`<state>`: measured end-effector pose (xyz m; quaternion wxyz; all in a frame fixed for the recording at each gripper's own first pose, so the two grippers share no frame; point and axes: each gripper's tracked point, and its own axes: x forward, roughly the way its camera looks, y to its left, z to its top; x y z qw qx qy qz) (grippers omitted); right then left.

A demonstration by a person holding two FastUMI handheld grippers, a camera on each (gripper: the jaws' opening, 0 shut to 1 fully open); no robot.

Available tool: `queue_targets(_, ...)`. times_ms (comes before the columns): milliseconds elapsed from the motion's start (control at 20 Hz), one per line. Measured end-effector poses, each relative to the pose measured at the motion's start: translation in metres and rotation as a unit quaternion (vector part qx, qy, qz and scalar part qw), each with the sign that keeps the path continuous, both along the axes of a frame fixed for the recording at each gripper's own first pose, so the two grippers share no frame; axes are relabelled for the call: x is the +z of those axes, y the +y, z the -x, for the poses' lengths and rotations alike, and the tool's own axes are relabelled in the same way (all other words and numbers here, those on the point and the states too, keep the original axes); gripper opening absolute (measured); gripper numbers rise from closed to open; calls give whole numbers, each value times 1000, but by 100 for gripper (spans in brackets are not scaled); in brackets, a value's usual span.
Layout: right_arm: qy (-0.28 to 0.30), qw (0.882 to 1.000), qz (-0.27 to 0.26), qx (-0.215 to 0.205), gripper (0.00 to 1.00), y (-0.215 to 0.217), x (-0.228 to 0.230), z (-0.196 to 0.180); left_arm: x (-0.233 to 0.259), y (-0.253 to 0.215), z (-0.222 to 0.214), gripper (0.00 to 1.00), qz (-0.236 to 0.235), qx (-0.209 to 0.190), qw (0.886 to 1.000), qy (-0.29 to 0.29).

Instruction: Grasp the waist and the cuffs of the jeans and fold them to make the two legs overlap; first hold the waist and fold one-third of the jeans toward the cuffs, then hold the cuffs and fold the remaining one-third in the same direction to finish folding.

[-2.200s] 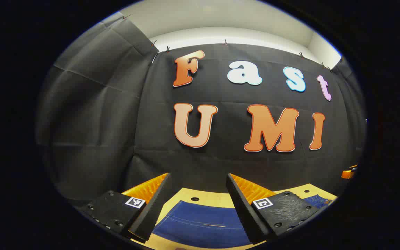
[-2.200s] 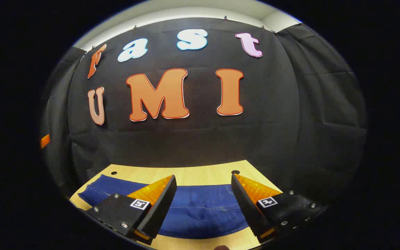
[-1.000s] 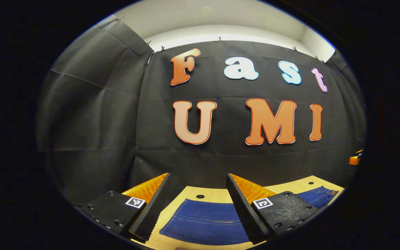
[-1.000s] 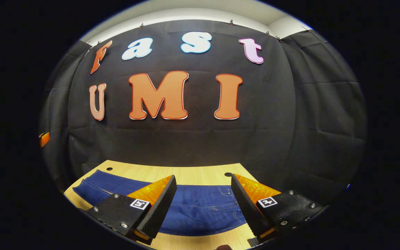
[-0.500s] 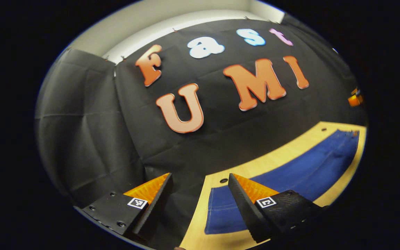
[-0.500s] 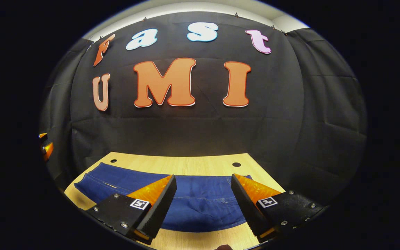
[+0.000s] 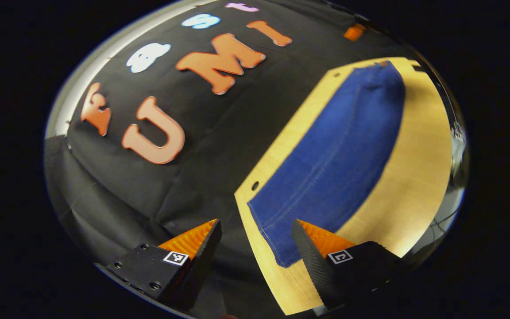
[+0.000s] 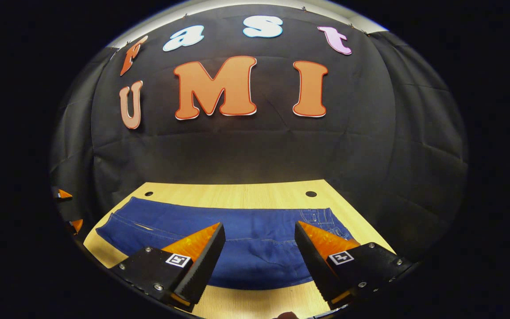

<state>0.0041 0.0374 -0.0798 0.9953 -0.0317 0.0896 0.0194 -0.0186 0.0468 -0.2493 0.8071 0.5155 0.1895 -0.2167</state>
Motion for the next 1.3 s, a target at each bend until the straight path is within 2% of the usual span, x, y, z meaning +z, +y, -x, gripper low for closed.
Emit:
queue_targets(150,10,1000,4,-8,98,-3,-11,1,-48,18,4,98,-70,-37,996,50)
queue_targets(350,26,999,2,-23,100,-10,-26,2,-100,38,-7,98,-144,-68,982,99)
queue_targets(450,25,999,5,-31,98,-12,-29,3,-117,48,-9,98,-155,-69,978,119)
queue_targets(700,30,999,20,-39,98,-11,-39,5,-137,55,-33,98,-184,-90,971,125)
queue_targets(900,29,998,25,-39,98,-7,-38,5,-162,62,-39,98,-215,-111,959,145)
queue_targets(1000,28,998,27,-43,98,-9,-38,3,-163,61,-45,100,-222,-113,960,131)
queue_targets(1150,31,998,22,-49,98,-11,-38,3,-166,55,-62,95,-217,-109,962,123)
queue_targets(1300,38,998,20,-55,98,-13,-39,3,-168,44,-82,95,-228,-118,962,93)
